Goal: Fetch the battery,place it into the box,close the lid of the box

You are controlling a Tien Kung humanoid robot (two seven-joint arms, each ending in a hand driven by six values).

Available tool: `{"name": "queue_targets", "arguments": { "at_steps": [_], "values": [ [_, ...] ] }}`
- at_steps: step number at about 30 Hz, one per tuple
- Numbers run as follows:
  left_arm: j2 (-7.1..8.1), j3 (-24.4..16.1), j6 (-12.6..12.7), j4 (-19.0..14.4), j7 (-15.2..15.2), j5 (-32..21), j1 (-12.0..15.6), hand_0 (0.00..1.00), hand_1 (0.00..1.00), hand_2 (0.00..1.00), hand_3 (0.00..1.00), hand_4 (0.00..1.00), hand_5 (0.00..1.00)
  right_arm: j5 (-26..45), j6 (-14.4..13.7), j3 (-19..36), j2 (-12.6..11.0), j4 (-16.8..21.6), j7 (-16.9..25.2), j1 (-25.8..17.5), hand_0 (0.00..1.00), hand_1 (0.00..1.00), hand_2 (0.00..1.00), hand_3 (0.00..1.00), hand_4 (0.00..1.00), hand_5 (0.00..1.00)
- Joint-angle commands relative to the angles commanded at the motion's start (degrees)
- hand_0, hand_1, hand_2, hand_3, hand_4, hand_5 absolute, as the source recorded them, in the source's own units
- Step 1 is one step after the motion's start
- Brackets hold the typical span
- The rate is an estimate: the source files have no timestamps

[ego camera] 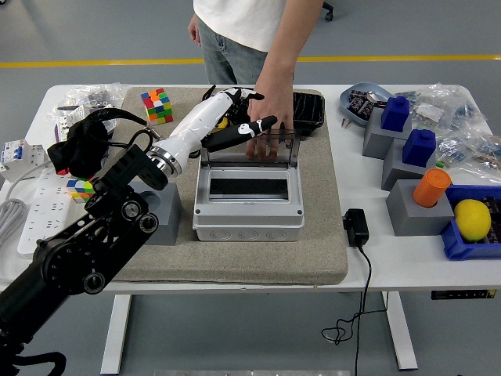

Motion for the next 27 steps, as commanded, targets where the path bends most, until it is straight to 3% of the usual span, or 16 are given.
{"name": "queue_targets", "arguments": {
  "at_steps": [7, 11, 13, 14, 20, 27],
  "values": [
    [0.47, 0.63, -1.90, 1.48, 1.13, 14.95, 0.16, 0.998, 0.998, 0.914, 0.797, 0.998, 0.998, 0.30, -0.03, -0.40, -0.01, -0.11, 0.01, -0.01, 0.700, 0.645, 0.667, 0.724, 0.998, 0.933],
    [0.93, 0.85, -2.15, 0.91, 1.16, 14.92, 0.86, 0.998, 0.998, 0.894, 0.806, 0.998, 0.998, 0.17, 0.04, -0.35, -0.07, -0.08, 0.08, 0.09, 0.699, 0.644, 0.668, 0.724, 0.998, 0.933],
    [1.37, 1.07, -2.10, -0.38, 1.18, 14.74, 1.47, 0.998, 0.998, 0.894, 0.806, 0.998, 0.998, 0.15, 0.05, -0.31, -0.19, -0.06, 0.17, 0.20, 0.699, 0.644, 0.668, 0.724, 0.998, 0.933],
    [1.54, 1.22, -2.14, -0.96, 1.23, 14.67, 1.68, 0.998, 0.986, 0.836, 0.782, 0.998, 0.998, 0.19, 0.05, -0.35, -0.23, -0.06, 0.19, 0.21, 0.699, 0.643, 0.667, 0.724, 0.998, 0.934],
    [3.14, 3.58, -3.00, -4.85, 2.13, 13.82, 2.58, 0.998, 0.955, 0.818, 0.764, 0.998, 0.998, 0.63, -0.08, -0.98, -0.33, -0.27, 0.08, -0.17, 0.699, 0.644, 0.667, 0.724, 0.998, 0.932],
    [8.06, 10.05, -4.36, -9.45, 3.26, 11.56, 3.95, 0.998, 0.948, 0.810, 0.757, 0.998, 0.998, 0.22, -0.04, -0.23, -0.42, -0.19, 0.13, -0.09, 0.698, 0.644, 0.668, 0.723, 0.998, 0.933]
  ]
}}
